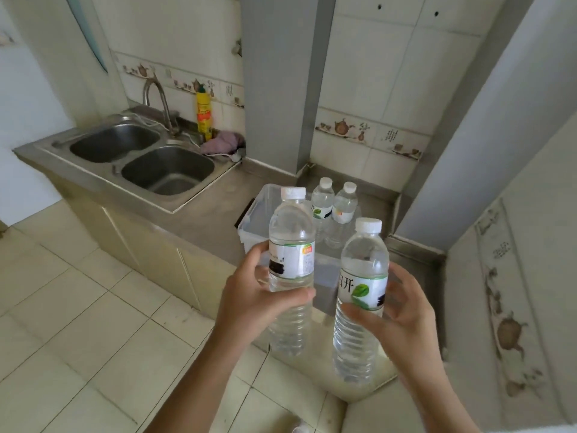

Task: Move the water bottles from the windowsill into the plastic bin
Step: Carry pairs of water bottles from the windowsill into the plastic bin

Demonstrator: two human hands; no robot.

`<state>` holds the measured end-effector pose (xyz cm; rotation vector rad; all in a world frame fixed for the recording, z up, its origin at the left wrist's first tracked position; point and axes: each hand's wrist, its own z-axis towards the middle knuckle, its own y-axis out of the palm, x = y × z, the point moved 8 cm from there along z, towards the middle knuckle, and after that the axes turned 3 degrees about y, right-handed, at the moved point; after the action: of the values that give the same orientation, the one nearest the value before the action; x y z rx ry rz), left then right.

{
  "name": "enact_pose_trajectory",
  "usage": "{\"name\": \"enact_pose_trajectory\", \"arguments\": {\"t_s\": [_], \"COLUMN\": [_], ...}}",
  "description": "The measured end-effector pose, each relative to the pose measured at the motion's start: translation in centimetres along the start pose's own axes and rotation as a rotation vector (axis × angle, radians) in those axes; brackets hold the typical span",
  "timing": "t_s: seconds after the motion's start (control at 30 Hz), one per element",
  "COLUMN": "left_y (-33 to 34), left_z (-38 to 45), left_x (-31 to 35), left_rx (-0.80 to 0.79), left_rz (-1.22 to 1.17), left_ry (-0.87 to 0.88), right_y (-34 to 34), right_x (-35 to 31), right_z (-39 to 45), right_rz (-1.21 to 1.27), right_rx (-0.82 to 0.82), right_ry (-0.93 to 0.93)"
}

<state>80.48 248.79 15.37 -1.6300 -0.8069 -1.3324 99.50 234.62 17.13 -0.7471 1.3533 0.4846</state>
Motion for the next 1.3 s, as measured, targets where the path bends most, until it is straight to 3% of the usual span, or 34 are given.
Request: {"name": "enact_pose_trajectory", "arguments": {"t_s": [0.27,0.5,0.83,1.07,1.3], "left_y": [5.1,8.8,11.6,12.5,13.2], "left_z": [13.7,23.5,28.3,29.3,29.3], "left_x": [2.7,1.3,-6.7,-8.7,-10.0], "left_rx": [-0.024,-0.083,-0.16,-0.197,-0.252], "left_rz": [-0.038,-0.012,0.054,0.028,0.025], "left_ry": [0.074,0.119,0.058,0.09,0.042], "right_y": [0.9,3.3,5.9,6.3,6.4], "right_x": [1.3,4.1,10.5,11.4,12.5], "right_z": [14.5,22.3,25.1,25.1,24.4], "right_rz": [0.104,0.098,0.04,-0.108,-0.361], "right_rx": [0.056,0.09,0.159,0.208,0.261], "right_ry": [0.013,-0.001,0.071,0.067,0.204]}}
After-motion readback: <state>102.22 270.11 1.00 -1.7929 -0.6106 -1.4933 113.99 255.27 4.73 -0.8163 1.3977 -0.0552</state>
